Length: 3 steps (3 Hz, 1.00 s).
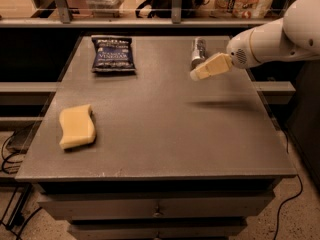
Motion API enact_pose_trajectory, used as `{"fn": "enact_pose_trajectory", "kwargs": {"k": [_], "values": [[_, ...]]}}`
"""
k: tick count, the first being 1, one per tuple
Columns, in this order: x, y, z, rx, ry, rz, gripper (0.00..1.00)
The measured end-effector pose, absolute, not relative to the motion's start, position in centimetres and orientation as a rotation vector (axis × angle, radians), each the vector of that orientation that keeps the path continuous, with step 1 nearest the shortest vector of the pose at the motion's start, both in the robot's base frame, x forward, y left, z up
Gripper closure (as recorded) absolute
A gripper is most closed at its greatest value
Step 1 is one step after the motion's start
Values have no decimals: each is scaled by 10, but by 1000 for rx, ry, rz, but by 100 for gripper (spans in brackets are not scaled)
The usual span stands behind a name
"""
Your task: Move redbull can near sponge
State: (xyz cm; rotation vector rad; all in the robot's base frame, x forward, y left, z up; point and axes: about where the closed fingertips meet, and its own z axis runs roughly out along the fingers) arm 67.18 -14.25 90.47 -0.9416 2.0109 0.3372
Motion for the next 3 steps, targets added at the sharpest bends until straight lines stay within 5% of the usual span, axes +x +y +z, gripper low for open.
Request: {"fn": "enact_pose_trajectory", "kwargs": {"k": [3], "values": [[742,-114,864,-674,1995,348,0]]}}
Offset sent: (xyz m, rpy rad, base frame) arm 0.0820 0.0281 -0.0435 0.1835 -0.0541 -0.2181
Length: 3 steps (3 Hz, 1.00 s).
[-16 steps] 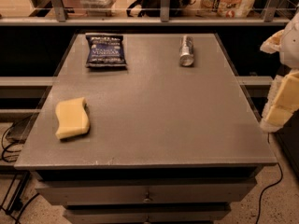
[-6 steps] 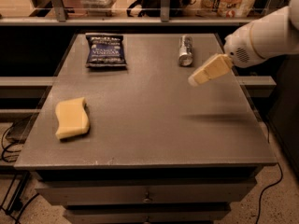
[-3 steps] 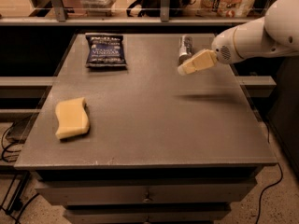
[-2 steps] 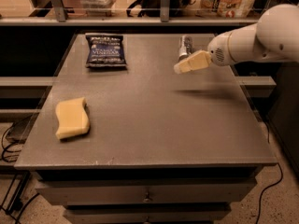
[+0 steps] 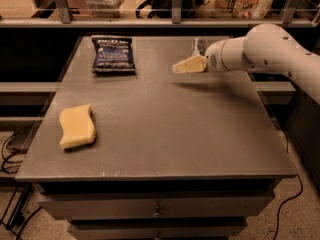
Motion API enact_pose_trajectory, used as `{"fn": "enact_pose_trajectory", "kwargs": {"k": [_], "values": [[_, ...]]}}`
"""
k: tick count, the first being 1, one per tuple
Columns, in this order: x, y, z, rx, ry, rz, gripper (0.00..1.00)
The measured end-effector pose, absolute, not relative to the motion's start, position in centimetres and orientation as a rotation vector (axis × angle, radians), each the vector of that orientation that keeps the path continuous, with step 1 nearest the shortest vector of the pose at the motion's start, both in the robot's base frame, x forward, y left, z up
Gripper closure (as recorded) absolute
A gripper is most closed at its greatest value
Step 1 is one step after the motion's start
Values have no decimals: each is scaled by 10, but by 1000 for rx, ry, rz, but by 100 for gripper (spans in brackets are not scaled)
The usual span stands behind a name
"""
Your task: Move redbull can near sponge
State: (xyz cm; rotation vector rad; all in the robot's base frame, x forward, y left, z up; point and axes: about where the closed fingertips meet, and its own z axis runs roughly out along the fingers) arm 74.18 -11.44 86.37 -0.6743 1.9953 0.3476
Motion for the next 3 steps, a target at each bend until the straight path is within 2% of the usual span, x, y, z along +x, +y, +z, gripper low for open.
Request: {"fn": "enact_pose_trajectory", "kwargs": {"k": [1,2,3], "values": [[760,-110,852,-620,2002,325,0],[771,-106,848,-593,1995,313,18],[776,-106,847,-571,1992,301,41]]}}
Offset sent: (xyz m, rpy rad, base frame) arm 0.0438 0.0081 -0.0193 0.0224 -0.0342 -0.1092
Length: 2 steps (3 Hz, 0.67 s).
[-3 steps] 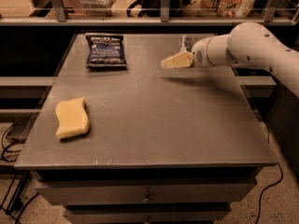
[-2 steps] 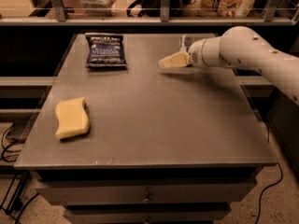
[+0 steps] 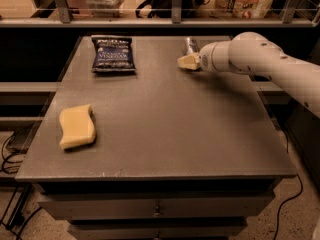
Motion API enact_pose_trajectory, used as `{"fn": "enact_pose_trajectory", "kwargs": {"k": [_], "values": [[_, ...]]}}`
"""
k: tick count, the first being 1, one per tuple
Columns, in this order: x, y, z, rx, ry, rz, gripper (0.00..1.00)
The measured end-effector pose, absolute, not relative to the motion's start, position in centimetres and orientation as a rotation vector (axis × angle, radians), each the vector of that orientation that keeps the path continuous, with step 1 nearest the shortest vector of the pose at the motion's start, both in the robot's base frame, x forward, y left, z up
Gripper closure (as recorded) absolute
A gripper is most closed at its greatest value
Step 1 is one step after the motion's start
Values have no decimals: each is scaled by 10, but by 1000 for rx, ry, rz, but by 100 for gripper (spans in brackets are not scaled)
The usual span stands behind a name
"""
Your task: Move redbull can near sponge
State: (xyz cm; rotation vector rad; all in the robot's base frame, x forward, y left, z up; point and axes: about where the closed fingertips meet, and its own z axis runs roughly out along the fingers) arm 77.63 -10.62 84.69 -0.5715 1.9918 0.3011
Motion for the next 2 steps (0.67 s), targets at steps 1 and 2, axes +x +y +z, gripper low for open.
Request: {"fn": "enact_pose_trajectory", "kwargs": {"k": [1,2], "values": [[776,-107,853,-565,1982,294,64],[771,-96,877,-625,1949,316,87]]}}
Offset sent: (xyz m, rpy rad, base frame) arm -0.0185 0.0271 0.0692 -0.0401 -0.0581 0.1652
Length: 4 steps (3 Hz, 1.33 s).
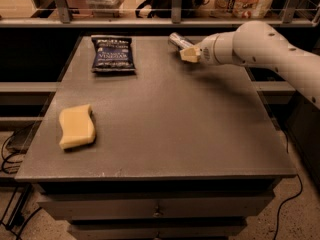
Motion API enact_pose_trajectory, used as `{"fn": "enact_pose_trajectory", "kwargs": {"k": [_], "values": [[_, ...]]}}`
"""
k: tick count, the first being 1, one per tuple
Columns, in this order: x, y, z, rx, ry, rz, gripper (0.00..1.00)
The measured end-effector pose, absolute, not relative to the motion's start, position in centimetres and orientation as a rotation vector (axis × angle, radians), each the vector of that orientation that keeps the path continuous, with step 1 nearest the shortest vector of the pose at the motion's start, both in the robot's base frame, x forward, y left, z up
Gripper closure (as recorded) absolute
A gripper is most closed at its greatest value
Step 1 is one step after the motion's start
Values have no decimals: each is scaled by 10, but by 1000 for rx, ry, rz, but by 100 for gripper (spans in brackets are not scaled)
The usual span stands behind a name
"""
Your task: Move redbull can near sponge
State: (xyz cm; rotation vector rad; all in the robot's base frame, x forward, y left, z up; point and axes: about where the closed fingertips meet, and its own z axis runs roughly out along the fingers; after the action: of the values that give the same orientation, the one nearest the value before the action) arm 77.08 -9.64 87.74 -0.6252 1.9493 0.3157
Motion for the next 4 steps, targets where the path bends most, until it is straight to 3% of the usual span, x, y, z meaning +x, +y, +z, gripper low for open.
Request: {"fn": "enact_pose_trajectory", "kwargs": {"k": [1,2,4], "values": [[761,-75,908,-764,1892,387,100],[746,-48,953,-975,1762,447,100],[735,-45,951,-1076,1746,439,100]]}}
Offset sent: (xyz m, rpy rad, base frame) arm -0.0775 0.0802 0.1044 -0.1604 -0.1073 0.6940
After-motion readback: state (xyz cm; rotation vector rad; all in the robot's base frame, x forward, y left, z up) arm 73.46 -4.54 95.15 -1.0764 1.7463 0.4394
